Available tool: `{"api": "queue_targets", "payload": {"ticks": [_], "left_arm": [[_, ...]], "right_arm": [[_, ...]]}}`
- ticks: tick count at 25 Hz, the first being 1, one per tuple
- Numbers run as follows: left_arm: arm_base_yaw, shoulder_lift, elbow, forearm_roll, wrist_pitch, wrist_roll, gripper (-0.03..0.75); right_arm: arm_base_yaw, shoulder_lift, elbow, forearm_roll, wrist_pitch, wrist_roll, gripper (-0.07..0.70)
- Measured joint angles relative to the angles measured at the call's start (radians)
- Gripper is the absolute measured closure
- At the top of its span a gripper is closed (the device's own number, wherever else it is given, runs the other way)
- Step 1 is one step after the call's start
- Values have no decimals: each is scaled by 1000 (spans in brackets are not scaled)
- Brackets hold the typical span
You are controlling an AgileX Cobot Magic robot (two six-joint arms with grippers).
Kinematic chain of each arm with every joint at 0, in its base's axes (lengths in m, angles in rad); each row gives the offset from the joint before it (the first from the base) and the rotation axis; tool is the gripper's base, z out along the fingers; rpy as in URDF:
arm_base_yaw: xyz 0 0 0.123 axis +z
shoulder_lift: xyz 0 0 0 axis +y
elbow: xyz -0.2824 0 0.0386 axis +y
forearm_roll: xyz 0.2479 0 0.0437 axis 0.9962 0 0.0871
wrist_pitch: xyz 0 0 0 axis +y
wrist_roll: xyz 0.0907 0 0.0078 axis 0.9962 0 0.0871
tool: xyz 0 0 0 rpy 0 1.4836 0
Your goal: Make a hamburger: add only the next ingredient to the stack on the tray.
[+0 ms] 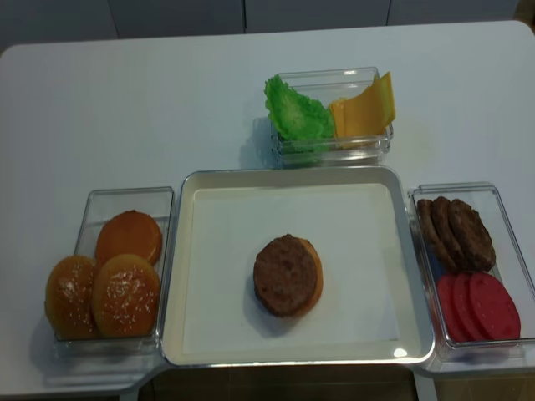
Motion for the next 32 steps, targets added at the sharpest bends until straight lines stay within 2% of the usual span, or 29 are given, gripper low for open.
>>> {"api": "queue_targets", "payload": {"ticks": [7, 12, 19, 32], "left_arm": [[0, 0, 0, 0, 0, 0, 422], [0, 0, 0, 0, 0, 0, 422], [0, 0, 0, 0, 0, 0, 422], [0, 0, 0, 0, 0, 0, 422]], "right_arm": [[0, -139, 158, 16, -6, -15, 96], [0, -195, 227, 20, -85, -24, 97], [0, -195, 286, 16, -138, -92, 97], [0, -195, 297, 18, -147, -95, 139]]}}
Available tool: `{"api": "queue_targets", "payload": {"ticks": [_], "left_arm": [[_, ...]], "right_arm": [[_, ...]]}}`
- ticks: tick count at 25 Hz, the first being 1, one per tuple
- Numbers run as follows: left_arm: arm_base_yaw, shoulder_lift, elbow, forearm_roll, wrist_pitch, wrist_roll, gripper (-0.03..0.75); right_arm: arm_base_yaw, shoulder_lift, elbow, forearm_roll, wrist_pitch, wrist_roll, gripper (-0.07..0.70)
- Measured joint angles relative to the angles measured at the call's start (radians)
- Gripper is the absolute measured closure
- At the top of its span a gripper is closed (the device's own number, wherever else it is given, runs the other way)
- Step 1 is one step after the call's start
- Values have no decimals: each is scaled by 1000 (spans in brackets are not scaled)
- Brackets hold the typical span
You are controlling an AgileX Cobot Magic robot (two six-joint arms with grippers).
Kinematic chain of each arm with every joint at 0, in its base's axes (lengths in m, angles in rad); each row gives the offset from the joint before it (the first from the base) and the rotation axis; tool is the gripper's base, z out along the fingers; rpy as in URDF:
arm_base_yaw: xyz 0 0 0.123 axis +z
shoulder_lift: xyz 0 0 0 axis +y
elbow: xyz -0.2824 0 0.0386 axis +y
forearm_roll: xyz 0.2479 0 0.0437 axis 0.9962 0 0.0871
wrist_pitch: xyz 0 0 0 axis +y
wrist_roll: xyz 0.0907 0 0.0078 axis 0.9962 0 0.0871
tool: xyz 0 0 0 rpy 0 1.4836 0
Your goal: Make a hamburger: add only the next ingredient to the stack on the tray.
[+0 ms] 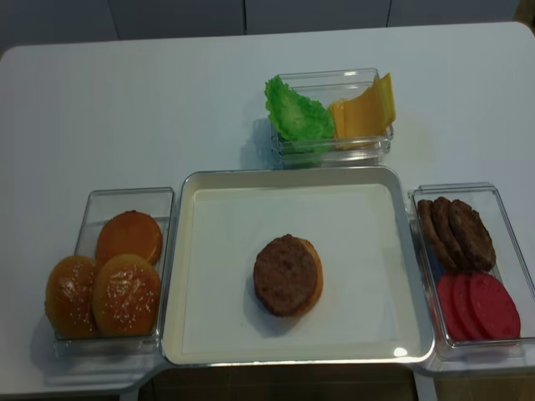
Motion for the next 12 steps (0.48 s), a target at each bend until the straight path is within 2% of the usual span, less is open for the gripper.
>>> {"api": "queue_targets", "payload": {"ticks": [5, 12], "left_arm": [[0, 0, 0, 0, 0, 0, 422], [0, 0, 0, 0, 0, 0, 422]], "right_arm": [[-8, 0, 0, 0, 0, 0, 142], [-75, 0, 0, 0, 0, 0, 144]]}}
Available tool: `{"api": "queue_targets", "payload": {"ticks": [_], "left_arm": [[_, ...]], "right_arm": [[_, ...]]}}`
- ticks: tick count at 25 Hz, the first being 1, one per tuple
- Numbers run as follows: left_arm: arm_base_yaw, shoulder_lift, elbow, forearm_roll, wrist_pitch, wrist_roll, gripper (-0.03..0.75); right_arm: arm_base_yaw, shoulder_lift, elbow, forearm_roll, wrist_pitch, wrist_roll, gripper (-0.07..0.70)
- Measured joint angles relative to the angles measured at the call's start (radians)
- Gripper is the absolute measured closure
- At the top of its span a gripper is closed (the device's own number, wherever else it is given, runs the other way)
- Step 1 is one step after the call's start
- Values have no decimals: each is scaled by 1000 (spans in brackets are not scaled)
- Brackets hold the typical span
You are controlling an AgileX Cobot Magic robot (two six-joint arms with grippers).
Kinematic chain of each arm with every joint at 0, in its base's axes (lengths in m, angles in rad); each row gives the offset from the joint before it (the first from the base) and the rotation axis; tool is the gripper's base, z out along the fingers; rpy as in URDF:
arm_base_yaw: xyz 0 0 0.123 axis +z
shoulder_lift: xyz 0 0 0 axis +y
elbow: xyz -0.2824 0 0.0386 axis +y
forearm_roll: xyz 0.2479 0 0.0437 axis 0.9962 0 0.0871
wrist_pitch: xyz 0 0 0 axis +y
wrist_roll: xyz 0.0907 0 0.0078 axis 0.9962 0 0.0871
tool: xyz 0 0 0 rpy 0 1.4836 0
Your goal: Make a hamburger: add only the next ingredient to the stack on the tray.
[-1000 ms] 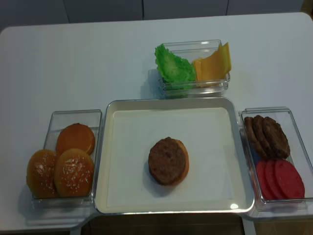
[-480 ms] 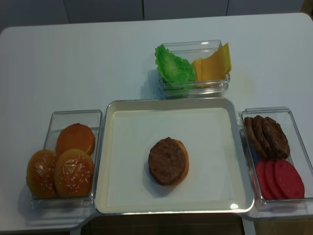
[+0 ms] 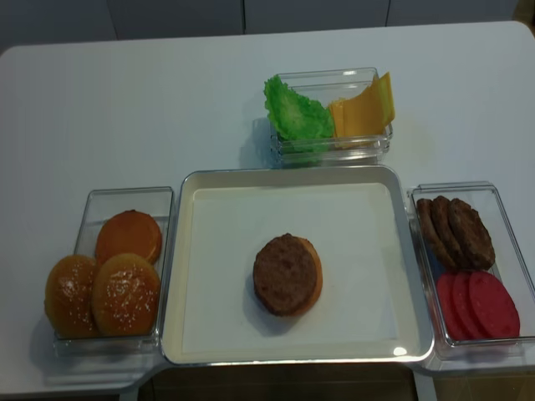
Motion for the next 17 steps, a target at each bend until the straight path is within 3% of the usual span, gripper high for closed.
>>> {"api": "queue_targets", "payload": {"ticks": [17], "left_arm": [[0, 0, 0, 0, 0, 0, 422]], "right_arm": [[-24, 0, 0, 0, -2, 0, 144]]}}
